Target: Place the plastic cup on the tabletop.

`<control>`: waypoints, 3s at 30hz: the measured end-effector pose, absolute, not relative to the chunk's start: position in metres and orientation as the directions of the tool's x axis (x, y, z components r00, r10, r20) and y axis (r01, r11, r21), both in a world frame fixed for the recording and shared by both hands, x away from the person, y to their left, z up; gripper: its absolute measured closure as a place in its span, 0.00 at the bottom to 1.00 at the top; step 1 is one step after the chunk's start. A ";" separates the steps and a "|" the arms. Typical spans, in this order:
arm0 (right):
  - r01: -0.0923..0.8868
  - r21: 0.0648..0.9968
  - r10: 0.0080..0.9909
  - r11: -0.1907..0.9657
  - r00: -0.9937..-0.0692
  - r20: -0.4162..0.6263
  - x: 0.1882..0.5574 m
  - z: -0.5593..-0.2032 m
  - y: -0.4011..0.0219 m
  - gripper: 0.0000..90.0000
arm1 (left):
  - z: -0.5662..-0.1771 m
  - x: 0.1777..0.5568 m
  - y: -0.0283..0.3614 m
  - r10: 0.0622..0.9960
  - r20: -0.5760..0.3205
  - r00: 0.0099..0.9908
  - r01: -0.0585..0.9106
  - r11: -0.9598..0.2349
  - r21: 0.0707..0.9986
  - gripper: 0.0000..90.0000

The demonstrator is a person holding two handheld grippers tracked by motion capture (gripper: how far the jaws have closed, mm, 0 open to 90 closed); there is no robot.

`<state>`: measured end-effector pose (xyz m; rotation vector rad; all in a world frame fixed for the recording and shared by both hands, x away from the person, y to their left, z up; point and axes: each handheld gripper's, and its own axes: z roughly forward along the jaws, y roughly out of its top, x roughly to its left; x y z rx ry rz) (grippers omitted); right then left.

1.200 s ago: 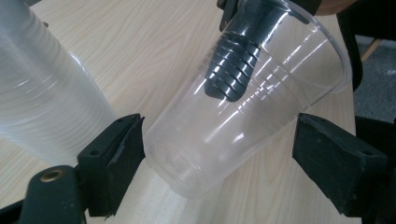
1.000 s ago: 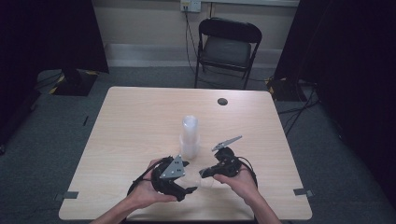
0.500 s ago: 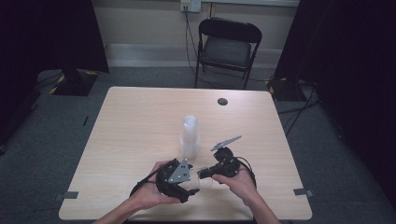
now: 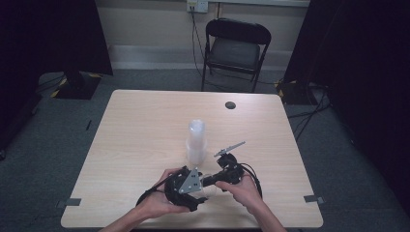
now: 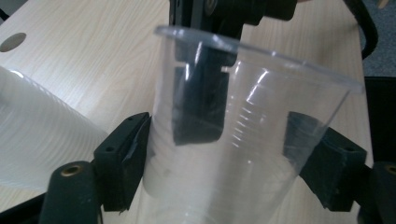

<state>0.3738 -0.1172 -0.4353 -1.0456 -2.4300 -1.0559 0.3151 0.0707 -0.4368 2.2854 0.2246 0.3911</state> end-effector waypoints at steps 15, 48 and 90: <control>0.749 0.473 0.545 0.463 -0.662 0.514 0.375 -0.439 -0.115 0.99 | -0.436 0.311 0.065 0.292 0.231 0.928 0.019 -0.657 0.754 0.29; 0.722 0.585 0.543 0.370 -0.678 0.494 0.373 -0.426 -0.123 0.86 | -0.434 0.321 0.077 0.375 0.145 0.915 0.108 -0.576 0.810 0.33; 0.629 0.739 0.610 0.240 -0.690 0.389 0.374 -0.405 -0.160 0.78 | -0.429 0.347 0.118 0.551 -0.030 0.834 0.288 -0.388 0.876 0.34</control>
